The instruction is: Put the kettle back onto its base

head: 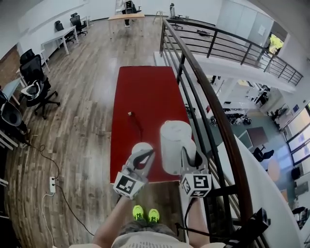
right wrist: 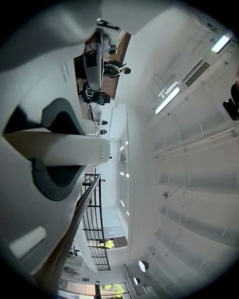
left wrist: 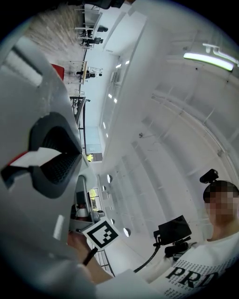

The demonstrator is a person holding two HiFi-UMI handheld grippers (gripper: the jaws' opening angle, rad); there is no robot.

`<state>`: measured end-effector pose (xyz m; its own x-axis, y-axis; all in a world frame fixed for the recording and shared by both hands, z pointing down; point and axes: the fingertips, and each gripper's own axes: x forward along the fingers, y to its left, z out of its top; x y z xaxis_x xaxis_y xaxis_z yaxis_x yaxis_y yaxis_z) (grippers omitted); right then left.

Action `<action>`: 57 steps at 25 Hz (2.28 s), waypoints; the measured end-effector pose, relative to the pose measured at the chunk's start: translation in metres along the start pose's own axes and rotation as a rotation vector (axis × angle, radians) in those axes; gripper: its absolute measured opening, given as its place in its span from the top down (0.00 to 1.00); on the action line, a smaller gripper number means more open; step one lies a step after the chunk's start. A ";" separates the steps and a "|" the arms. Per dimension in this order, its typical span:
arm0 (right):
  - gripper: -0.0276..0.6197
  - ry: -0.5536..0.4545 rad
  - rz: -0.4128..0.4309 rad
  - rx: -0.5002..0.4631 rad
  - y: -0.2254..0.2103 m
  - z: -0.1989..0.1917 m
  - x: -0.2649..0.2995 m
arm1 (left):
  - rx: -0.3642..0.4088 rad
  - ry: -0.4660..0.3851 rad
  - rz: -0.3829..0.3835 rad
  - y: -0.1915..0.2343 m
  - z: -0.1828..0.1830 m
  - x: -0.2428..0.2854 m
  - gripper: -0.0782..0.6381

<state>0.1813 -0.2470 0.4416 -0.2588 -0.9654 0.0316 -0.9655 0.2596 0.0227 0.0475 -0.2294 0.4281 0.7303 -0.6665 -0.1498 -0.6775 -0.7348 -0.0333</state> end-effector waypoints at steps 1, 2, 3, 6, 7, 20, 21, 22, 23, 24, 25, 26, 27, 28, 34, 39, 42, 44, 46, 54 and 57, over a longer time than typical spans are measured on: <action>0.76 -0.005 -0.001 0.004 0.002 0.004 -0.001 | 0.002 -0.002 -0.002 0.000 0.003 -0.002 0.90; 0.76 -0.012 0.000 0.007 0.005 0.008 -0.002 | 0.004 -0.005 -0.003 0.001 0.006 -0.004 0.90; 0.76 -0.019 0.002 0.008 0.008 0.012 -0.002 | 0.006 -0.010 -0.003 0.003 0.010 -0.007 0.90; 0.76 -0.045 0.016 0.009 0.020 0.026 -0.003 | 0.012 -0.022 -0.003 0.006 0.023 -0.016 0.90; 0.76 -0.053 0.021 0.011 0.024 0.029 -0.002 | 0.016 -0.024 -0.002 0.007 0.025 -0.019 0.90; 0.76 -0.090 0.106 -0.010 0.084 0.044 0.019 | 0.025 -0.034 0.040 0.038 0.029 -0.058 0.90; 0.76 -0.090 0.114 -0.008 0.090 0.044 0.022 | 0.026 -0.035 0.043 0.042 0.030 -0.060 0.90; 0.76 -0.090 0.121 -0.008 0.095 0.045 0.024 | 0.029 -0.036 0.046 0.045 0.031 -0.063 0.90; 0.76 -0.092 0.128 -0.008 0.101 0.045 0.027 | 0.033 -0.039 0.048 0.049 0.032 -0.066 0.90; 0.76 -0.095 0.134 -0.007 0.106 0.045 0.030 | 0.039 -0.042 0.050 0.052 0.033 -0.069 0.90; 0.76 -0.098 0.140 -0.005 0.111 0.046 0.032 | 0.044 -0.043 0.054 0.056 0.034 -0.072 0.90; 0.76 -0.102 0.148 -0.002 0.115 0.047 0.034 | 0.048 -0.042 0.060 0.060 0.035 -0.076 0.90; 0.76 -0.105 0.157 0.003 0.119 0.048 0.037 | 0.050 -0.040 0.069 0.063 0.035 -0.079 0.90; 0.76 -0.107 0.168 0.007 0.123 0.049 0.040 | 0.052 -0.038 0.078 0.067 0.035 -0.082 0.90; 0.75 -0.112 0.245 0.031 0.140 0.050 0.064 | 0.059 -0.017 0.145 0.085 0.033 -0.088 0.90; 0.75 -0.098 0.323 0.053 0.145 0.048 0.091 | 0.066 0.005 0.211 0.101 0.030 -0.080 0.90; 0.75 -0.097 0.362 0.055 0.141 0.045 0.104 | 0.073 0.011 0.250 0.108 0.027 -0.073 0.90; 0.75 -0.095 0.384 0.058 0.136 0.045 0.112 | 0.072 0.015 0.280 0.113 0.026 -0.067 0.90; 0.76 -0.091 0.404 0.062 0.133 0.043 0.119 | 0.076 0.031 0.305 0.117 0.021 -0.064 0.90; 0.75 -0.054 0.451 0.058 0.127 0.025 0.135 | 0.081 0.033 0.344 0.125 0.012 -0.048 0.90; 0.75 -0.035 0.459 0.060 0.128 0.013 0.142 | 0.062 0.035 0.354 0.131 0.006 -0.044 0.90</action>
<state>0.0208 -0.3515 0.4356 -0.6596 -0.7515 -0.0092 -0.7506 0.6593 -0.0433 -0.0743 -0.2956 0.4246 0.4512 -0.8831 -0.1288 -0.8923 -0.4493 -0.0451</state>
